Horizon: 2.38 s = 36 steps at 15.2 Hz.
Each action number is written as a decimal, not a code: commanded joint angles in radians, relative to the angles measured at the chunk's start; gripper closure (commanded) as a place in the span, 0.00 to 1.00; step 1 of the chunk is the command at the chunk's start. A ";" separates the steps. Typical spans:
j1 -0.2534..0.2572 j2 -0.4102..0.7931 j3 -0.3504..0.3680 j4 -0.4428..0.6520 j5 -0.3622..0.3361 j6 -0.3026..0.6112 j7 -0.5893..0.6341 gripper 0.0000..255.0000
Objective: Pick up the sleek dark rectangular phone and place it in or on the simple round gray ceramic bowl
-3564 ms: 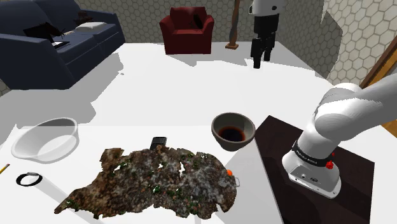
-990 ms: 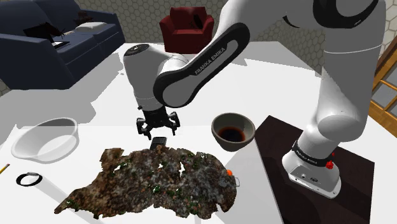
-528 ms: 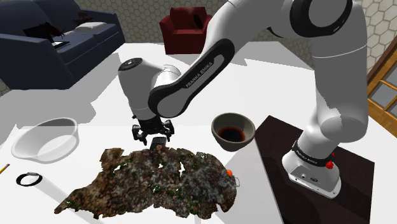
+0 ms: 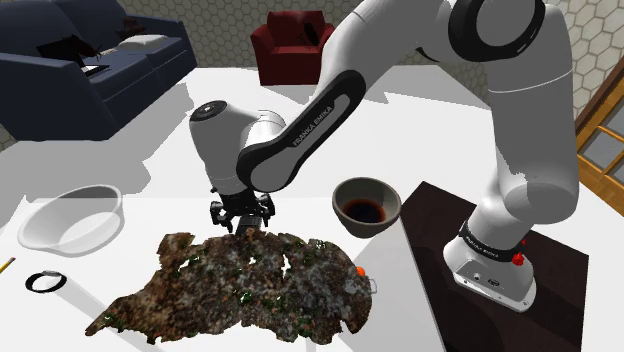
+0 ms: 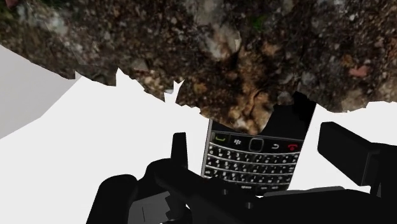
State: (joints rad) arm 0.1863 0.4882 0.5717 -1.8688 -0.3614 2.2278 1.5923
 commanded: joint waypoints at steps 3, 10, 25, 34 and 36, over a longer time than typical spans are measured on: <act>0.000 0.000 0.000 0.000 0.000 0.000 0.000 1.00; 0.000 0.000 0.000 0.000 0.000 0.000 0.000 1.00; -0.030 -0.098 0.042 0.048 0.074 -0.130 -0.049 1.00; -0.042 -0.151 0.062 0.105 0.116 -0.229 -0.077 1.00; -0.043 -0.160 0.065 0.120 0.123 -0.252 -0.083 1.00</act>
State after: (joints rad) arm 0.1432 0.3314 0.6351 -1.7606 -0.2415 1.9906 1.5129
